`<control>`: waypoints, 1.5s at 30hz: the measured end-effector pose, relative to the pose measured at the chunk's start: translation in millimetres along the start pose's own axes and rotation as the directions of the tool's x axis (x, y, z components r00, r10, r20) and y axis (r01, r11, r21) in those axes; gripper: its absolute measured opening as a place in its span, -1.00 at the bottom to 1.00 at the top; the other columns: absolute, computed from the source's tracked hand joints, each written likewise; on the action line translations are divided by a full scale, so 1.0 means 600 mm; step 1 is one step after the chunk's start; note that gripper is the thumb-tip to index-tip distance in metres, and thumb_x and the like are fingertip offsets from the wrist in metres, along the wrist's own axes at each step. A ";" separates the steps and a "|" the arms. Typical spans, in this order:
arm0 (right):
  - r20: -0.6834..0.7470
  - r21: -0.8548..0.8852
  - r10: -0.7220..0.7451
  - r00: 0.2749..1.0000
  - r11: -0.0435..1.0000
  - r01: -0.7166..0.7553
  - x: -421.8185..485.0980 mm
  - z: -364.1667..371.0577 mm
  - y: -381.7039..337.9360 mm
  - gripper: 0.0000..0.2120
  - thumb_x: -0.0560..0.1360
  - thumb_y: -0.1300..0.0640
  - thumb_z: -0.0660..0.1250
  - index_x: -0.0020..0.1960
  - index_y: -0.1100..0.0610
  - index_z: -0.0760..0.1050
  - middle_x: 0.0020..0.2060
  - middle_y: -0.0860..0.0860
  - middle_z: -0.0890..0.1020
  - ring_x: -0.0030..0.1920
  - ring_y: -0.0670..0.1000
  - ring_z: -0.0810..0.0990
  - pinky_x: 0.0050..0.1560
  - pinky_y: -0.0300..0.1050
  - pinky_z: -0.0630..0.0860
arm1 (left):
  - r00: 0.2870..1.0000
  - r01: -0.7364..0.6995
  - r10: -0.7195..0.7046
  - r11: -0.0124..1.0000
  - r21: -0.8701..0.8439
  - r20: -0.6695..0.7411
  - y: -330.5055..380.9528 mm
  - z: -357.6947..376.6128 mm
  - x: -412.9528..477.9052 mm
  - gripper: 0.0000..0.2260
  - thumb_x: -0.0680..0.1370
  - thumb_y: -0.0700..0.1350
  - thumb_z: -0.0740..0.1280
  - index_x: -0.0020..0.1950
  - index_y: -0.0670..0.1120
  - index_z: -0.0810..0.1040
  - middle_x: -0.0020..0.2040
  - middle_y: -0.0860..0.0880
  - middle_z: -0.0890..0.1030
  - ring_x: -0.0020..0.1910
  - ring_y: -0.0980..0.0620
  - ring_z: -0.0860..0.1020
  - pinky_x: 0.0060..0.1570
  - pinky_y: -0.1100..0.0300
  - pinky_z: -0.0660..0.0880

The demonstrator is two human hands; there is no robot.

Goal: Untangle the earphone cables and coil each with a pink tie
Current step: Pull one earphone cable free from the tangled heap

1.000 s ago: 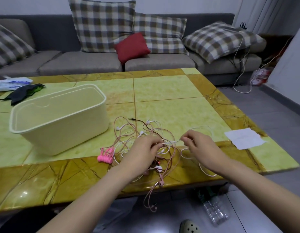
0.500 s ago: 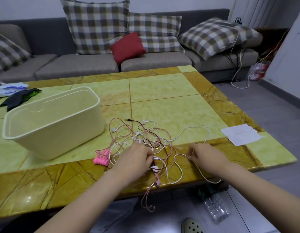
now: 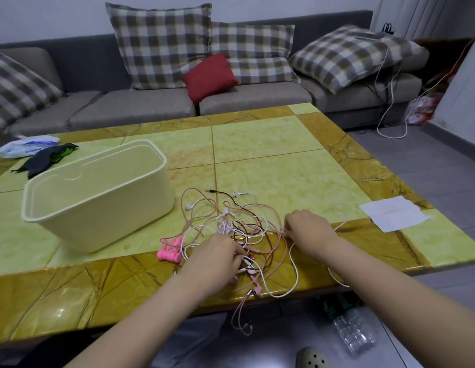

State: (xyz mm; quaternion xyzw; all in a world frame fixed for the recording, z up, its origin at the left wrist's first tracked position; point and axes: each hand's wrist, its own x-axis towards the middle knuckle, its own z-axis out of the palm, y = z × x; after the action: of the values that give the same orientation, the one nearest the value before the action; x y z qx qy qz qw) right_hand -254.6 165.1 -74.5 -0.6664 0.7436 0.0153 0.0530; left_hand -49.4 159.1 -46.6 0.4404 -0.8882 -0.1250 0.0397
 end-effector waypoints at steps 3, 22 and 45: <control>-0.050 0.015 -0.014 0.999 1.000 0.015 -0.002 -0.014 0.011 -0.78 0.59 0.06 0.19 0.15 0.14 0.49 0.10 0.10 0.56 0.18 0.11 0.45 0.04 -0.06 0.40 | 1.000 0.005 -0.005 1.000 0.017 0.006 0.000 -0.006 0.005 -0.77 0.60 -0.03 0.18 0.07 -0.02 0.62 -0.03 0.00 0.55 0.01 0.01 0.55 -0.08 0.16 0.45; -0.503 0.437 -0.094 0.859 0.830 0.347 -0.041 -0.182 -0.026 -0.92 0.62 0.10 0.13 -0.04 0.07 0.35 -0.32 -0.12 0.45 -0.29 -0.07 0.43 -0.30 -0.11 0.30 | 0.949 -0.182 -0.015 0.790 -0.586 -0.314 0.072 -0.109 0.097 -0.81 0.62 -0.14 0.17 -0.12 0.00 0.53 -0.33 0.09 0.51 -0.42 0.23 0.38 -0.40 0.35 0.28; -0.219 0.662 -0.081 0.972 0.720 0.209 -0.059 -0.189 -0.064 -0.64 0.55 0.25 0.17 0.32 0.05 0.31 -0.04 -0.06 0.55 -0.01 -0.10 0.54 -0.19 -0.36 0.37 | 0.971 -0.164 0.002 0.733 -0.660 -0.239 0.042 -0.142 0.092 -0.80 0.59 -0.08 0.25 -0.15 -0.10 0.60 -0.33 -0.02 0.41 -0.36 0.09 0.29 -0.31 0.21 0.23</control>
State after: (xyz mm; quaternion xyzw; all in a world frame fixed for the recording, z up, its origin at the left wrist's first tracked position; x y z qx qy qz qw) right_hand -219.4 185.2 43.5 -0.6553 0.6445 -0.3204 0.2291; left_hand -87.0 113.9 39.7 0.3666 -0.7908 -0.3866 0.3013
